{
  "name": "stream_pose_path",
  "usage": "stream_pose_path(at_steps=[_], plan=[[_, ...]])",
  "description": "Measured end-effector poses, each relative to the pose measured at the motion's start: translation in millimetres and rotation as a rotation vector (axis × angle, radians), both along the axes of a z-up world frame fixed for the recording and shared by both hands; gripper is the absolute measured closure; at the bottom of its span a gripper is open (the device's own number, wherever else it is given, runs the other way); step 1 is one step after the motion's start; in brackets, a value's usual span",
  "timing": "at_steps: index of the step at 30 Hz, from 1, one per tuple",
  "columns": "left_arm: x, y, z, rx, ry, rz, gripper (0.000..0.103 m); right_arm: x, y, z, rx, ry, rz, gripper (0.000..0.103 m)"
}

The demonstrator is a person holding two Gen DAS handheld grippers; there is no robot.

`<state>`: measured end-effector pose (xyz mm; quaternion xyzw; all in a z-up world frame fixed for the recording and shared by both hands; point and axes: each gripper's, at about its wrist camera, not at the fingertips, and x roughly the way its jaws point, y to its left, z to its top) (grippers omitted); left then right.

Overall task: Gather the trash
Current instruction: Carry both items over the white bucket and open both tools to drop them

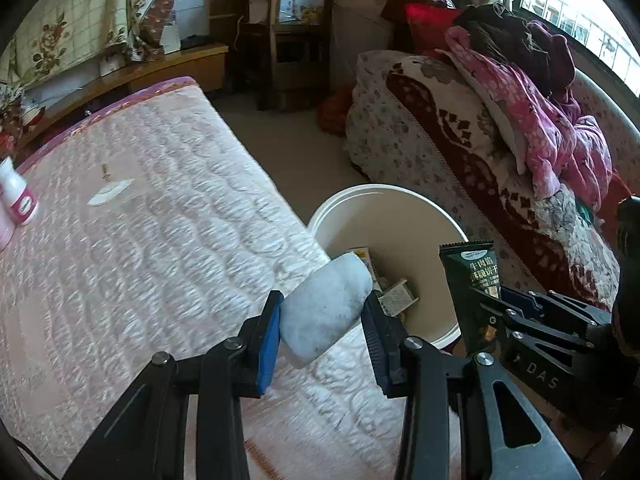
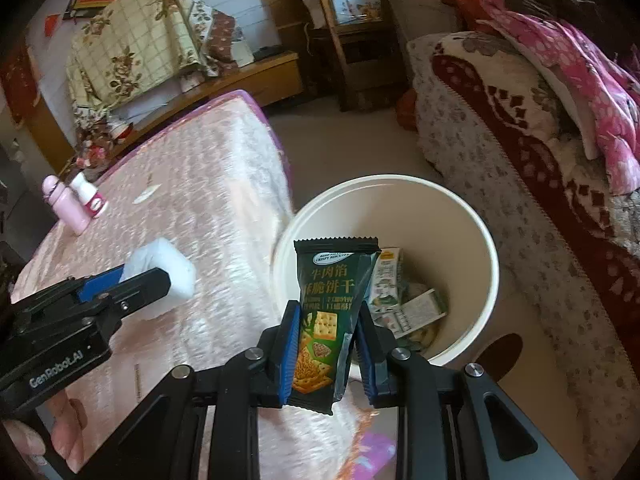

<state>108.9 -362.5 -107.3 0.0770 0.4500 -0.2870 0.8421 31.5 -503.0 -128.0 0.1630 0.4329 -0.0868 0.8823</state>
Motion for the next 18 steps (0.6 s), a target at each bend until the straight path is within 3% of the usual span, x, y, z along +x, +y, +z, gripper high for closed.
stream_pose_path(at_steps=[7,18], plan=[[13,-19,-5,-0.056,0.054,-0.023,0.061,5,-28,-8,0.0,0.011,-0.055,0.075],[27,-45,-20,-0.067,0.084,-0.035,0.059,17,-48,-21,0.01,0.022,-0.085,0.075]])
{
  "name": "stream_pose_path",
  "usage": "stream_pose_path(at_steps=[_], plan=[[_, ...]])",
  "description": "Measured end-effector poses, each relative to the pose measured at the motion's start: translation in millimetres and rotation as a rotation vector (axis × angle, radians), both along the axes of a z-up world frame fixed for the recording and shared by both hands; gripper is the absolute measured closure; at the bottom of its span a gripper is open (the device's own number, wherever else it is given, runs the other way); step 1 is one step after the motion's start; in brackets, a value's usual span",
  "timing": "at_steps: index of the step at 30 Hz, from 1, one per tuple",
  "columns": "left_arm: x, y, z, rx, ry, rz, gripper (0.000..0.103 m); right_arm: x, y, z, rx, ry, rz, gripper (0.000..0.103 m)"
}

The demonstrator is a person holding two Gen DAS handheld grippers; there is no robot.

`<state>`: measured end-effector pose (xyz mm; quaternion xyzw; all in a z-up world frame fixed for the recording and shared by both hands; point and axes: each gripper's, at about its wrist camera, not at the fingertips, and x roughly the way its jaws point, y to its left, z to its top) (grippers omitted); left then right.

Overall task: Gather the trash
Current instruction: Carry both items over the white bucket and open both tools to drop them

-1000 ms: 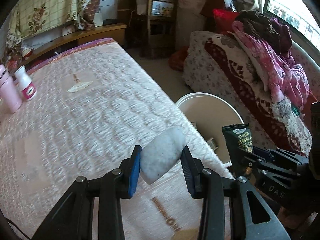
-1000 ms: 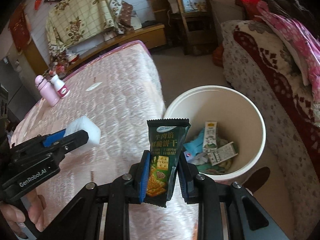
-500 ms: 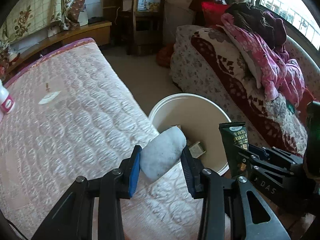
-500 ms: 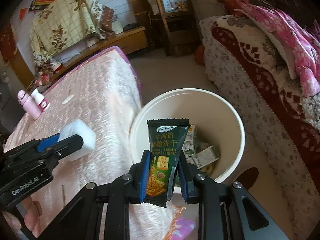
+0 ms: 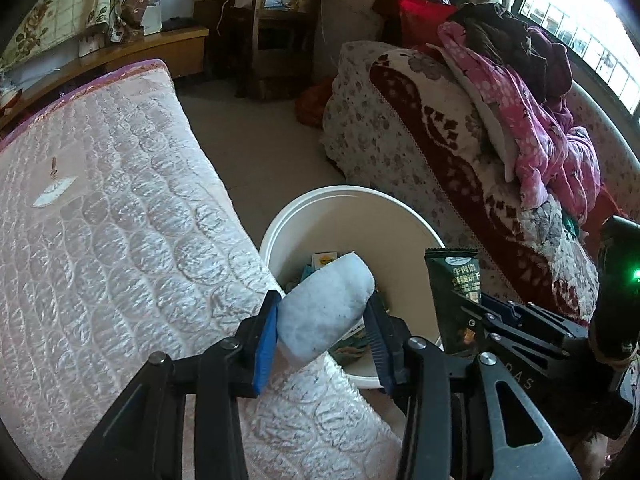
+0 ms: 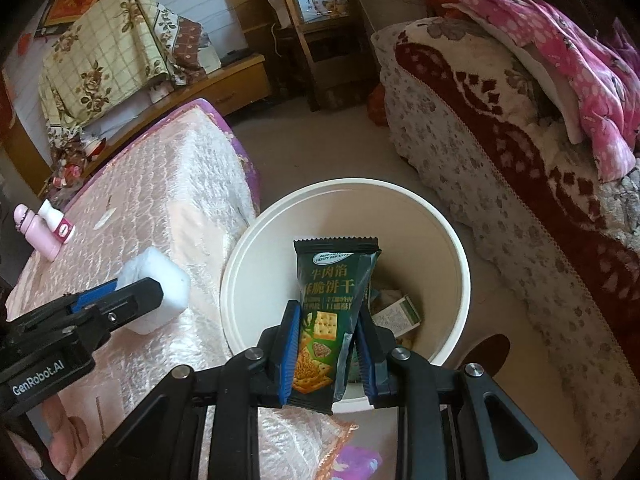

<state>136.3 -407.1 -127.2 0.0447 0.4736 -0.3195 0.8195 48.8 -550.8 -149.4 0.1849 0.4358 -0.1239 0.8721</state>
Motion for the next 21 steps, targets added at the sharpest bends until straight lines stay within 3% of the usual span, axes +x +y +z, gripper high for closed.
stream_pose_path(at_steps=[8,14,16,18,21], plan=[[6,-11,-4,-0.018,-0.001,-0.013,0.054,3,-4,-6,0.012,-0.006,-0.007,0.073],[9,-14,-5,-0.027,0.007,-0.02,0.044,4,-6,-6,-0.008,-0.018,-0.04,0.071],[11,-13,-5,-0.04,0.014,-0.017,0.039,7,-11,-9,0.014,-0.013,-0.047,0.064],[13,-10,-4,-0.051,0.015,-0.01,0.035,8,-13,-10,0.024,-0.015,-0.056,0.035],[13,-5,-3,-0.056,0.015,-0.005,0.033,5,-13,-10,0.022,-0.038,-0.07,0.035]])
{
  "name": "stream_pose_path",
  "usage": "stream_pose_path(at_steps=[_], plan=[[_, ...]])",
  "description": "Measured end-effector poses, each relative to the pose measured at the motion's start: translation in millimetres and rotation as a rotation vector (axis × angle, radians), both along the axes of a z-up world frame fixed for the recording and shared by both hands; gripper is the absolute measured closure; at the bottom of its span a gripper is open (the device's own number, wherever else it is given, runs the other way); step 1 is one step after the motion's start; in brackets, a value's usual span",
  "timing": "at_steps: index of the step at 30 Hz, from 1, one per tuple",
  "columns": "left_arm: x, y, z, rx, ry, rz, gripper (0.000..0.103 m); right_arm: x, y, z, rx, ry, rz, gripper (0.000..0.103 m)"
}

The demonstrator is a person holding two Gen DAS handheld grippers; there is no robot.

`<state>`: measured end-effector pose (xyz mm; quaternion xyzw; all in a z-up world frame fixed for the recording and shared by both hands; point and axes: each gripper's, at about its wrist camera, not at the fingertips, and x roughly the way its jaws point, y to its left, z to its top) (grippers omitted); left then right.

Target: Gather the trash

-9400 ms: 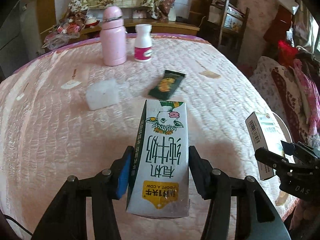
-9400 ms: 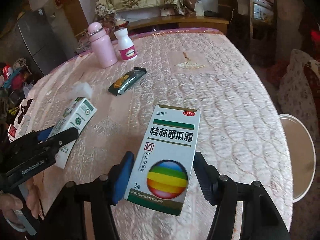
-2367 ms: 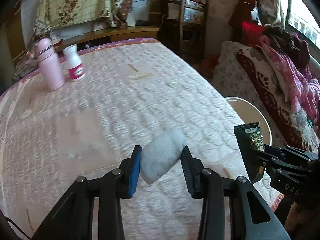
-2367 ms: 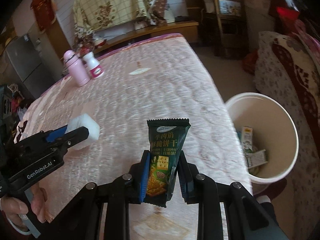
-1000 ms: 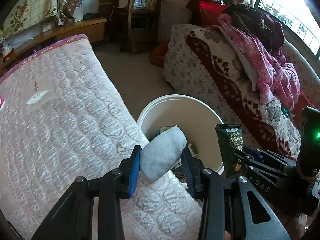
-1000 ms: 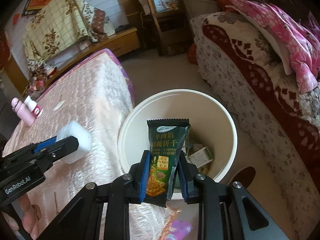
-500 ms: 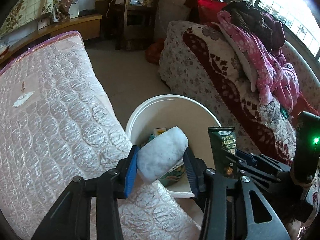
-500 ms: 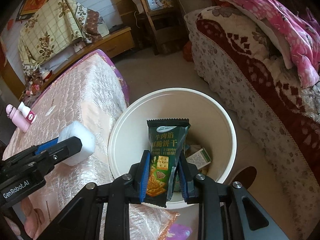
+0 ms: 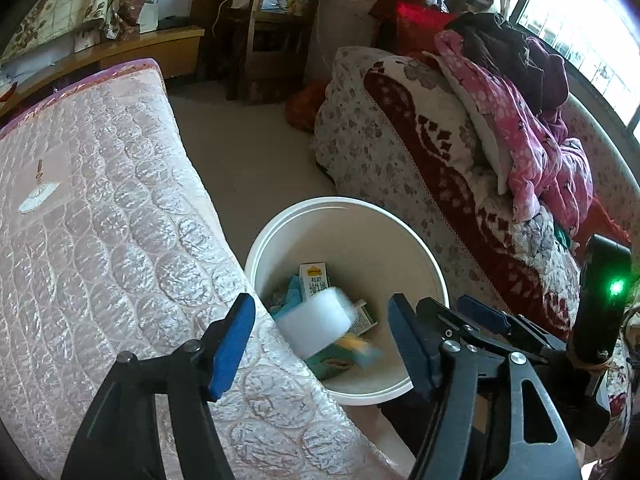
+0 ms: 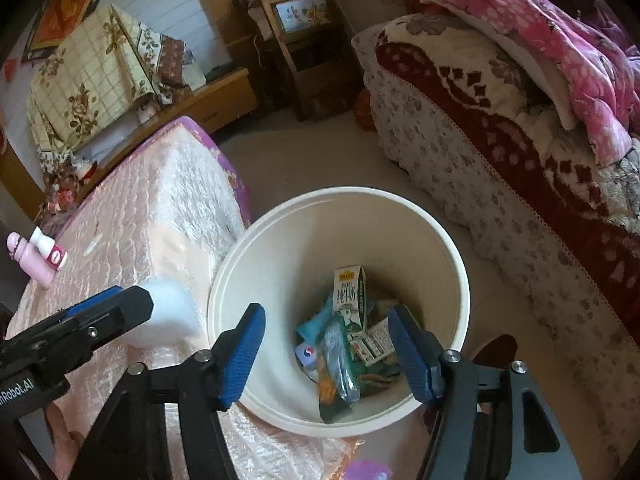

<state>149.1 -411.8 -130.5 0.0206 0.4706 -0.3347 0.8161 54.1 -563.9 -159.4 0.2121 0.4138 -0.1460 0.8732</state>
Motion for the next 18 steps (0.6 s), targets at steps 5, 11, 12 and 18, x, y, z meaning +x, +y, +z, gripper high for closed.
stream_pose_path(at_steps=[5,11,12,18], plan=[[-2,11,3,0.0,-0.013,0.02,0.033,-4,3,-1,0.006,0.002,-0.002,0.035],[-17,30,14,0.031,-0.108,0.061,0.033,-11,14,7,-0.024,-0.013,0.0,0.035],[-20,34,16,0.035,-0.127,0.068,0.033,-13,18,11,-0.036,-0.021,0.002,0.035],[-37,61,30,0.043,-0.211,0.111,0.033,-24,38,34,-0.096,-0.071,0.013,0.035]])
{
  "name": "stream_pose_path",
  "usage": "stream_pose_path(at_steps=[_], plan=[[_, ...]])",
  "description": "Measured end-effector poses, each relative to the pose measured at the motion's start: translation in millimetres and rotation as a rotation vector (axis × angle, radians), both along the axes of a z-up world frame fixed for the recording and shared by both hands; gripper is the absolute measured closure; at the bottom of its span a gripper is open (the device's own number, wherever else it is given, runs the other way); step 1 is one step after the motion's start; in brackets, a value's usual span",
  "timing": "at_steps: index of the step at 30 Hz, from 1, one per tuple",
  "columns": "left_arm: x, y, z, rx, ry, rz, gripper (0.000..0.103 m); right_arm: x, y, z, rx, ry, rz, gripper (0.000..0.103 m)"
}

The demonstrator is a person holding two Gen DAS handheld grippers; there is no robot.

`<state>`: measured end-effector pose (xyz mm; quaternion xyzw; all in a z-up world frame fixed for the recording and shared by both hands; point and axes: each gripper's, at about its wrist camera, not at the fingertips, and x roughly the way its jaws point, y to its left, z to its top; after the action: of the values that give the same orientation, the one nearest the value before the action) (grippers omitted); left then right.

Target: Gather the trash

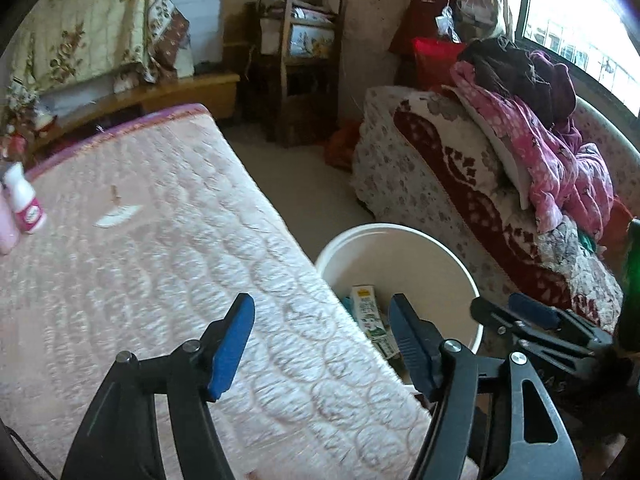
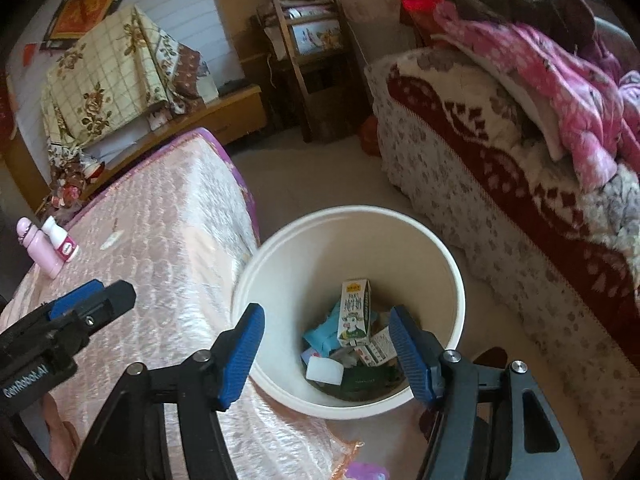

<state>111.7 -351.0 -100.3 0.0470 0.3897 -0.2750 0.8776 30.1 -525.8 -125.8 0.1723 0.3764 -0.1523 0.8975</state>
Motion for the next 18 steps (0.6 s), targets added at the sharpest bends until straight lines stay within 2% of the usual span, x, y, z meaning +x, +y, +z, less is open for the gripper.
stream_pose_path(at_steps=[7,10,12,18], plan=[[-19,38,21,-0.068,-0.065,0.046,0.033,-13,27,20,-0.039,-0.029,0.023,0.035],[-27,52,31,-0.079,-0.098,0.066,0.028,-19,36,28,-0.048,-0.043,0.026,0.035],[-33,60,37,-0.081,-0.126,0.076,0.024,-23,43,35,-0.052,-0.057,0.032,0.033],[-47,75,50,-0.067,-0.17,0.082,0.02,-33,62,49,-0.075,-0.081,0.046,0.032]])
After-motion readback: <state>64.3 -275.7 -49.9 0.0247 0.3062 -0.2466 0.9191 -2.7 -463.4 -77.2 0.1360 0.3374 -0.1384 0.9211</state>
